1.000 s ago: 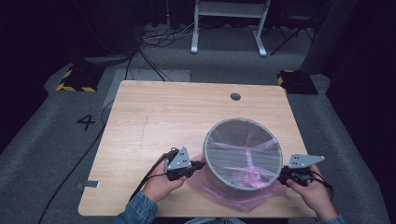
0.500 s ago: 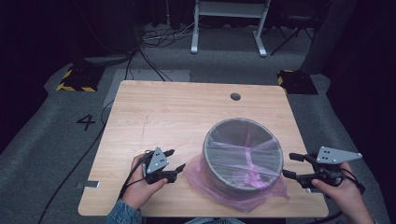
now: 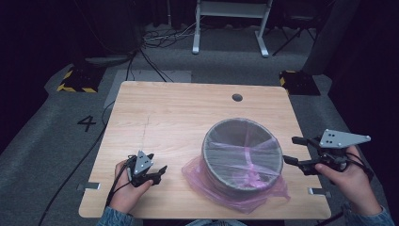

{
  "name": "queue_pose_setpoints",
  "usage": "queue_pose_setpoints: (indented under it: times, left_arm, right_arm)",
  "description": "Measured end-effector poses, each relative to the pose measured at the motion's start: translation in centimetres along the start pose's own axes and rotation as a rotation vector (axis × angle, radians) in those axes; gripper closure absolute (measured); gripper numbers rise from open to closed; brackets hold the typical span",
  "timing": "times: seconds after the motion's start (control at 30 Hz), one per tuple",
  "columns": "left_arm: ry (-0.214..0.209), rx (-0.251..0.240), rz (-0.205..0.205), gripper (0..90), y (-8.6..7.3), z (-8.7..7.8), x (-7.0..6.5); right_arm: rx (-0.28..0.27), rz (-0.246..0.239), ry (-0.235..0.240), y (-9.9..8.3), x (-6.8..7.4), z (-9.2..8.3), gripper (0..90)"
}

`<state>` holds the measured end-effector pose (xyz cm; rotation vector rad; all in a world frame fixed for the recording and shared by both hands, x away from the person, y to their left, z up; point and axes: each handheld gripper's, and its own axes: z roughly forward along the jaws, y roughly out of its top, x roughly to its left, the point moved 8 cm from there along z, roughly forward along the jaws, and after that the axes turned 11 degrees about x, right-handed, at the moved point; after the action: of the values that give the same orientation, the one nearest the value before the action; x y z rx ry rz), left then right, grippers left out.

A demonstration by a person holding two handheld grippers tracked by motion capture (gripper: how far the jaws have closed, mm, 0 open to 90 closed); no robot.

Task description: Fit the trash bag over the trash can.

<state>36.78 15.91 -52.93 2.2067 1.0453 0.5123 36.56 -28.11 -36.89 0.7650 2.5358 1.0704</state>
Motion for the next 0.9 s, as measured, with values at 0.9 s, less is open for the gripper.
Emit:
queue_pose_setpoints:
  times: [0.9]
  left_arm:
    - [0.065, 0.098, -0.074, 29.4, -3.1, 0.4, 4.0]
  right_arm:
    - [-0.067, -0.020, 0.050, 9.0, 2.5, 2.6, 20.7]
